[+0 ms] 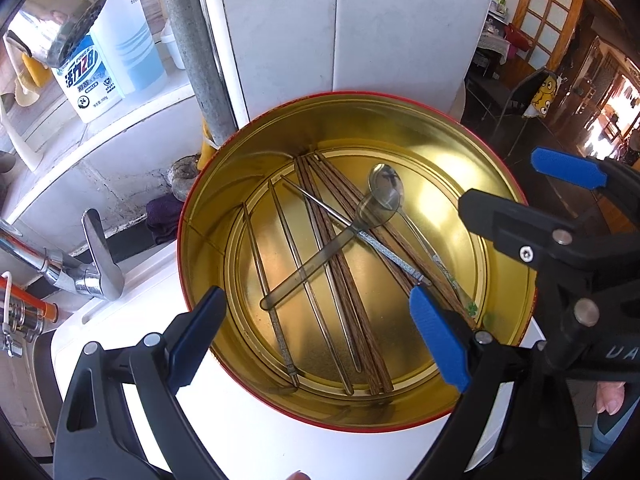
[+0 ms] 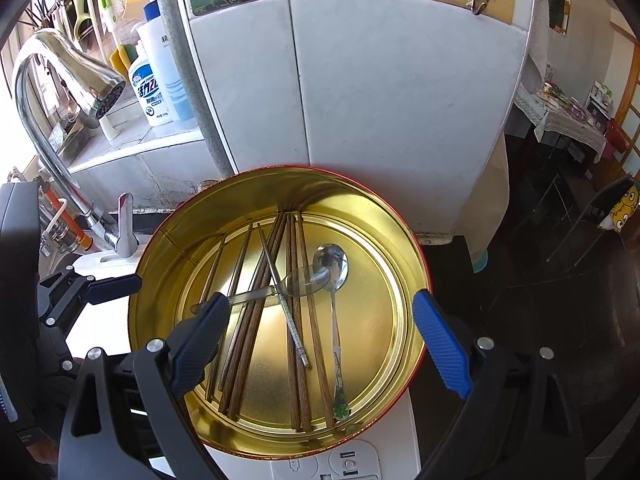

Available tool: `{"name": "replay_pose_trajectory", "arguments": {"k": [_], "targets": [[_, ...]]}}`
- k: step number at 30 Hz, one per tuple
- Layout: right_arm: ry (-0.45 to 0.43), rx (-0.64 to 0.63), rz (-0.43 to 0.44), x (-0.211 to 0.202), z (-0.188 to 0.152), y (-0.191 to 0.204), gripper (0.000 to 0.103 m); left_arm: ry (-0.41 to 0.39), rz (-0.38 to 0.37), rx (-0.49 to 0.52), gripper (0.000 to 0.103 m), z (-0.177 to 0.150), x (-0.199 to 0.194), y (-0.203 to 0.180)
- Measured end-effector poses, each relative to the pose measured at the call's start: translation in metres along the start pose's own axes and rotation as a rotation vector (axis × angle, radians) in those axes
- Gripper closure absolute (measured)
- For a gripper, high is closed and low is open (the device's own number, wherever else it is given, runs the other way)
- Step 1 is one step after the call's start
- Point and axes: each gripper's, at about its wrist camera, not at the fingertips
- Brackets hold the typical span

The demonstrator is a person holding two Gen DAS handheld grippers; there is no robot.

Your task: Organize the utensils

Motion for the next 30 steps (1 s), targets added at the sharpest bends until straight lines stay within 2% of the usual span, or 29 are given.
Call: {"name": "replay_pose_trajectory", "arguments": {"k": [4, 24, 30], "targets": [[0.015, -0.037, -0.005, 0.0023, -0.0016, 0.0036, 0.01, -0.002, 0.006, 0.004, 0.013, -0.0009, -0.0001, -0.0002], [0.023, -0.009, 0.004, 0.0035, -0.0044, 0.0003, 0.01, -0.001, 0.008, -0.005, 0.013, -0.0036, 0.0008, 0.0002], [0.016, -0.01, 0.01, 0.0007, -0.0037, 0.0025, 0.01, -0.058, 0.009, -0.008, 0.013, -0.002, -0.0042, 0.0031]]}}
Point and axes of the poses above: each gripper's, at about its wrist camera, not at the fingertips, and x roughly the way its jaws point, y to its left, z to its top, and after that the axes turned 7 degrees about -y, right-handed
